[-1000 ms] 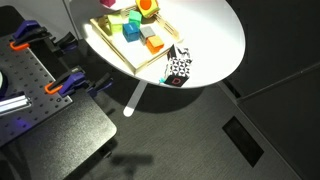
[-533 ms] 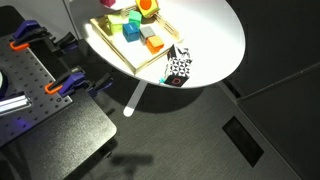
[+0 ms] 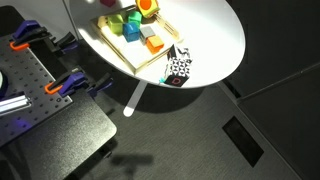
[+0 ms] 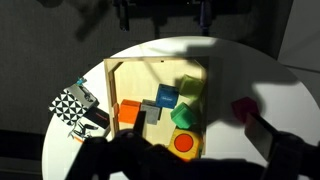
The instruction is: Remove the plush box from the box
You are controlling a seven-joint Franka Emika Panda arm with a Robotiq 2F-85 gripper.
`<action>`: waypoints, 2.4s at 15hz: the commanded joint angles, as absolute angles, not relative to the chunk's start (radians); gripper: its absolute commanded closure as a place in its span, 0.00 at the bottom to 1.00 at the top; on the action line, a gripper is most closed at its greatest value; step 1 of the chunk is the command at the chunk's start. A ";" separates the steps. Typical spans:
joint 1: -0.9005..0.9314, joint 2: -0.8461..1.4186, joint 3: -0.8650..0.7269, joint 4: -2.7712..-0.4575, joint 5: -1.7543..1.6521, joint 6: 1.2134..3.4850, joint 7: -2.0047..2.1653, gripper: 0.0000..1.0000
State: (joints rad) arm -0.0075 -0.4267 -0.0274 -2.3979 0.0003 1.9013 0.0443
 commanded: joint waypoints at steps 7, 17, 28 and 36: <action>-0.024 -0.206 -0.050 -2.297 0.010 1.933 0.015 0.00; -0.026 -0.097 -0.047 -2.325 0.009 2.144 0.034 0.00; -0.024 -0.068 -0.046 -2.307 0.023 2.150 0.033 0.00; -0.006 0.069 -0.017 -2.270 0.124 2.379 0.017 0.00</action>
